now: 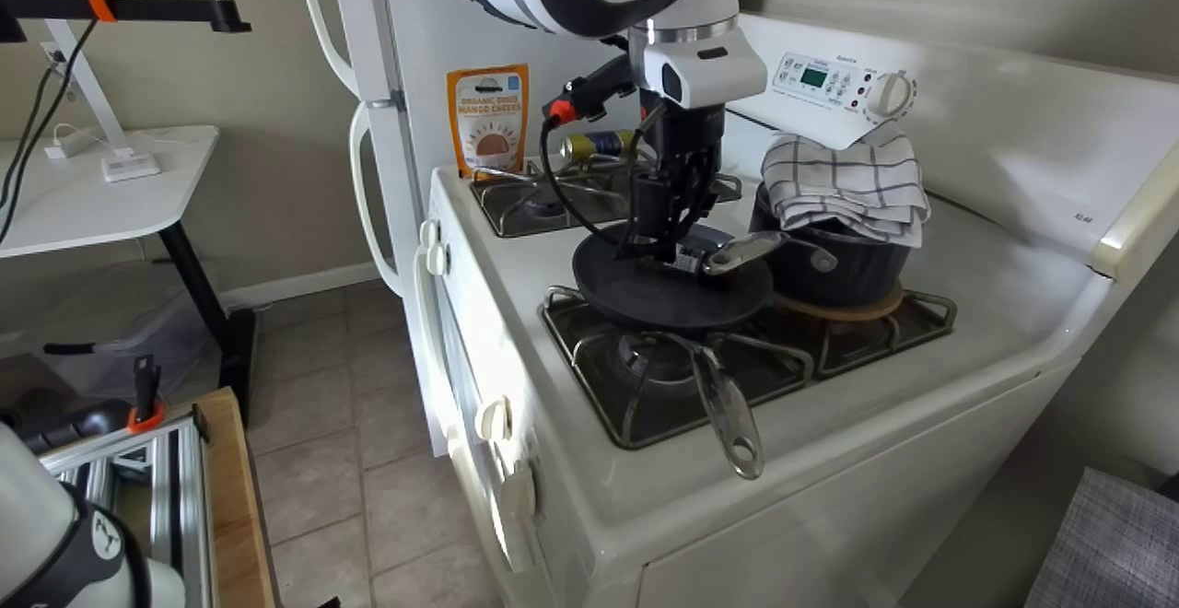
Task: Remove the bottle from the pan
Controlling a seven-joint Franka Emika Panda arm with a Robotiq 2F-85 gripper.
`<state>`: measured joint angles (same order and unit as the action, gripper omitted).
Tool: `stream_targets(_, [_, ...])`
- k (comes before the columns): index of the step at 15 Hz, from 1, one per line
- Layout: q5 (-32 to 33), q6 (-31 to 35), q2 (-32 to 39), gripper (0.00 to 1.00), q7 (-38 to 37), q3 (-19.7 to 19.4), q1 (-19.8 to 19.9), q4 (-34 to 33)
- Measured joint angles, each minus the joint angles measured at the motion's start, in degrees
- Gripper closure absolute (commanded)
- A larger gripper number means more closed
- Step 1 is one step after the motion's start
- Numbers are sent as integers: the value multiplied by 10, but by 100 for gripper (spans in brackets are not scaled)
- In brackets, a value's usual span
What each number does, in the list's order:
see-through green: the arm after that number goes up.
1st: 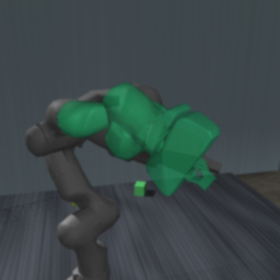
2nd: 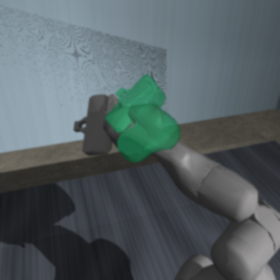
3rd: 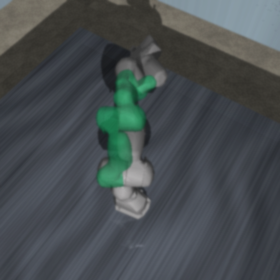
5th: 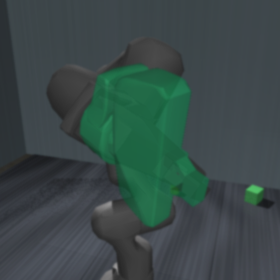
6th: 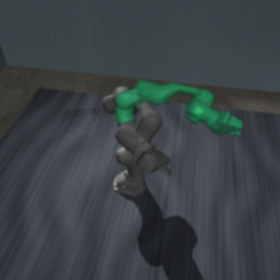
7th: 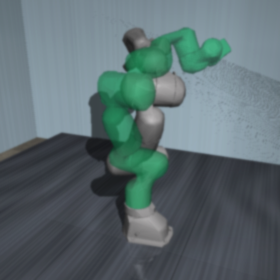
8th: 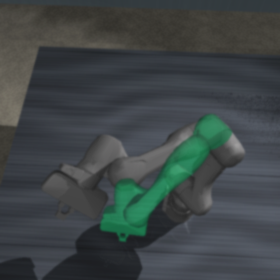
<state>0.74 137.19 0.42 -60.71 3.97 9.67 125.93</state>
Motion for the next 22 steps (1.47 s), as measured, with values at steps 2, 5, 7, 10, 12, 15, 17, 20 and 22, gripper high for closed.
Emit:
stream_targets(2, [3,-24,18,0,-9,-9,-18,-20])
stream_targets(5, [6,-49,38,0,-20,-21,-39,-40])
stream_targets(7, [2,-50,49,0,-19,-28,-47,-46])
stream_targets(10, [-5,-50,62,0,-19,-35,-52,-47])
stream_targets(12, [-12,-50,70,25,-17,-40,-53,-48])
stream_targets(15, [-24,-50,81,38,-12,-47,-55,-49])
stream_targets(17, [-26,-50,83,54,-12,-50,-55,-51])
stream_targets(20, [-26,-50,83,78,-12,-54,-58,-55])
stream_targets(22, [-26,-50,83,91,-12,-55,-61,-59])
